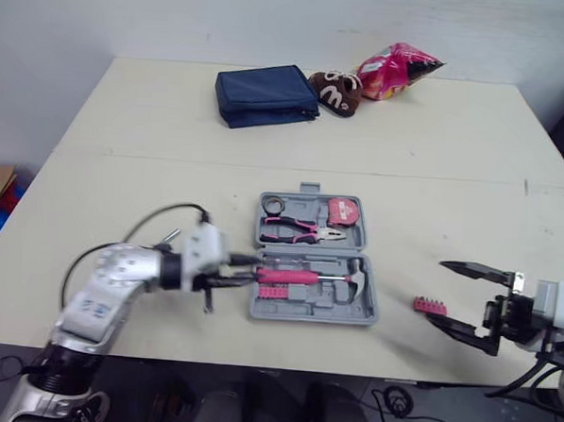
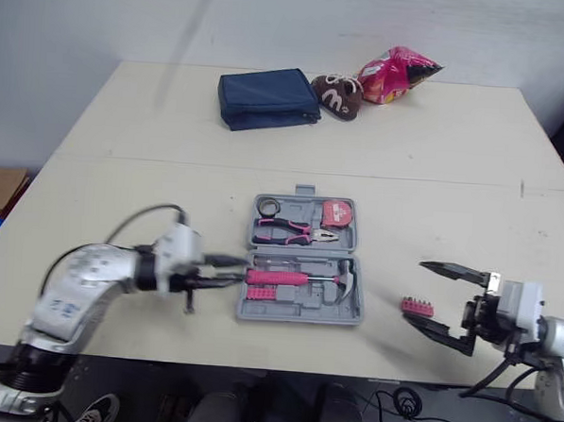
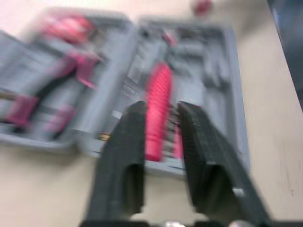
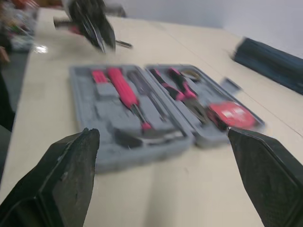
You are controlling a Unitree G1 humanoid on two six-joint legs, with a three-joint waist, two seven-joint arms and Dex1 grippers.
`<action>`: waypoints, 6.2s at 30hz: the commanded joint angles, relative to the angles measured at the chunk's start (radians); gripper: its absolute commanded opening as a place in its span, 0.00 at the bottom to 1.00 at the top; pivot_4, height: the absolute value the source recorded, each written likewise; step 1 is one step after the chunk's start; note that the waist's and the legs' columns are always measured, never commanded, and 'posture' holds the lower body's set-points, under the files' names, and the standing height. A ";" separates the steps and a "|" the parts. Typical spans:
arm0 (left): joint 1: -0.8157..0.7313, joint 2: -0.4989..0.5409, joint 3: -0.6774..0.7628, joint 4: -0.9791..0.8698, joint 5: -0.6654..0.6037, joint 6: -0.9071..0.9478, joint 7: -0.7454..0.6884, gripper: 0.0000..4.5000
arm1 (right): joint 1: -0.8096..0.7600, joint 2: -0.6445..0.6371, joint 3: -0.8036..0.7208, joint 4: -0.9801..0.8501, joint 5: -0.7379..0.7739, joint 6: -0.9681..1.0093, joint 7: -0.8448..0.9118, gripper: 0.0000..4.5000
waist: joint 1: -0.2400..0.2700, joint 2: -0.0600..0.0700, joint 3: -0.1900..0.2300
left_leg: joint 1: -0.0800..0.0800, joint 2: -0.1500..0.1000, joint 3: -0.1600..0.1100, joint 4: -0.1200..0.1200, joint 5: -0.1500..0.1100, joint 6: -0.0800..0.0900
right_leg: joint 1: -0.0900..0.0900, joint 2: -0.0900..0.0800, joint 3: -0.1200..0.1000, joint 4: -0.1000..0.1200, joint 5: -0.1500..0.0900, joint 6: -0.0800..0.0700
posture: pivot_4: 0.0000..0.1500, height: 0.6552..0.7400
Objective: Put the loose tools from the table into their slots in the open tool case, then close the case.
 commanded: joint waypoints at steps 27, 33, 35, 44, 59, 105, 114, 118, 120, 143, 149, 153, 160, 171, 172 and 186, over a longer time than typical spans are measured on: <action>0.334 0.252 0.580 0.547 -0.120 -0.306 -0.179 0.99 | 0.070 -0.161 -0.238 0.526 -0.043 -0.165 0.031 1.00 | -0.043 0.000 0.000 | 0.003 0.000 0.003 -0.014 -0.004 -0.008 | -0.003 -0.003 0.003 -0.006 0.000 0.000 | 1.00 1.00; 0.340 0.216 0.507 0.249 -0.183 -0.171 -0.159 0.99 | 0.032 -0.137 -0.064 0.227 -0.057 0.126 -0.034 1.00 | -0.047 0.001 0.000 | 0.003 0.000 0.004 -0.014 -0.004 -0.008 | -0.003 -0.002 0.003 -0.006 0.000 0.000 | 1.00 1.00; 0.317 0.217 0.471 0.145 -0.208 -0.114 -0.133 0.99 | 0.001 -0.124 -0.008 0.171 -0.059 0.146 -0.008 1.00 | -0.044 0.001 0.000 | 0.002 0.000 0.004 -0.014 -0.004 -0.008 | -0.004 -0.002 0.003 -0.005 0.000 0.000 | 1.00 1.00; 0.241 0.233 0.301 -0.219 -0.391 0.155 -0.084 0.99 | -0.221 -0.058 0.203 0.294 -0.165 0.087 0.110 1.00 | -0.041 0.001 0.001 | 0.002 -0.001 0.004 -0.013 -0.001 -0.002 | -0.002 -0.001 0.002 -0.006 0.000 0.001 | 1.00 1.00; 0.168 0.246 0.225 -0.337 -0.462 0.276 -0.083 0.99 | -0.376 -0.097 0.399 0.631 -0.198 -0.127 0.132 1.00 | -0.042 0.000 0.000 | 0.002 -0.001 0.003 -0.010 0.003 -0.002 | -0.001 0.001 0.002 -0.006 0.000 0.001 | 1.00 1.00; 0.153 0.228 0.158 -0.287 -0.385 0.203 -0.147 1.00 | -0.277 -0.129 0.356 -0.189 -0.098 0.262 -0.106 0.19 | -0.037 0.001 0.001 | 0.001 0.000 0.002 -0.011 0.003 -0.004 | -0.002 0.002 0.002 -0.006 0.000 0.001 | 1.00 1.00; 0.178 0.206 0.128 -0.257 -0.337 0.153 -0.166 1.00 | -0.394 -0.112 0.537 -0.477 -0.243 0.571 -0.267 0.19 | -0.021 0.001 0.001 | 0.000 0.000 0.002 -0.012 0.003 -0.005 | -0.003 0.002 0.002 -0.007 0.000 0.000 | 1.00 1.00; 0.188 0.205 0.126 -0.261 -0.327 0.147 -0.162 1.00 | -0.463 -0.103 0.661 -0.575 -0.299 0.699 -0.272 0.19 | -0.019 0.001 0.001 | -0.001 0.000 0.002 -0.012 0.002 -0.004 | -0.004 0.002 0.001 -0.008 0.000 0.000 | 1.00 1.00; 0.192 0.206 0.129 -0.264 -0.327 0.151 -0.156 1.00 | -0.481 -0.106 0.702 -0.588 -0.339 0.717 -0.273 0.19 | -0.019 0.001 0.001 | -0.001 0.000 0.002 -0.012 0.002 -0.004 | -0.004 0.002 0.001 -0.008 0.000 0.000 | 1.00 1.00; 0.288 0.210 0.162 -0.322 -0.332 0.158 -0.109 1.00 | -0.505 -0.051 0.783 -0.602 -0.485 0.861 -0.351 0.19 | -0.022 0.001 0.001 | -0.002 0.000 0.002 -0.012 0.002 -0.004 | -0.004 0.002 0.001 -0.008 0.000 0.000 | 1.00 1.00; 0.295 0.211 0.167 -0.323 -0.335 0.159 -0.109 1.00 | -0.520 -0.035 0.807 -0.616 -0.481 0.907 -0.350 0.19 | -0.021 0.001 0.001 | -0.002 0.000 0.002 -0.012 0.002 -0.004 | -0.004 0.002 0.001 -0.008 0.000 0.000 | 1.00 1.00; 0.297 0.210 0.169 -0.320 -0.334 0.158 -0.109 1.00 | -0.541 -0.020 0.837 -0.619 -0.490 0.940 -0.352 0.19 | -0.022 0.001 0.001 | -0.002 0.000 0.002 -0.013 0.002 -0.004 | -0.004 0.002 0.001 -0.009 0.000 0.000 | 1.00 1.00; 0.307 0.212 0.179 -0.309 -0.331 0.153 -0.114 1.00 | -0.585 0.031 0.844 -0.628 -0.440 1.038 -0.342 0.19 | -0.025 0.001 0.001 | -0.001 0.001 0.002 -0.012 0.002 -0.005 | -0.004 0.004 0.001 -0.008 0.000 0.000 | 1.00 1.00; 0.313 0.213 0.180 -0.303 -0.328 0.153 -0.119 1.00 | -0.664 -0.002 0.809 -0.651 -0.319 1.233 -0.279 0.19 | -0.023 0.001 0.001 | -0.002 0.001 0.001 -0.013 0.001 -0.004 | -0.004 0.003 0.001 -0.009 0.000 0.000 | 1.00 1.00; 0.313 0.213 0.179 -0.303 -0.327 0.153 -0.119 1.00 | -0.666 -0.010 0.815 -0.655 -0.319 1.241 -0.282 0.19 | -0.023 0.001 0.001 | -0.002 0.001 0.001 -0.013 0.001 -0.004 | -0.004 0.003 0.001 -0.009 0.000 0.000 | 1.00 1.00; 0.310 0.198 0.141 -0.303 -0.311 0.150 -0.114 1.00 | -0.686 -0.001 0.828 -0.769 -0.269 1.475 -0.447 0.19 | -0.023 0.001 0.001 | -0.003 0.001 0.001 -0.013 0.001 -0.005 | -0.006 0.002 0.001 -0.009 0.000 0.000 | 1.00 1.00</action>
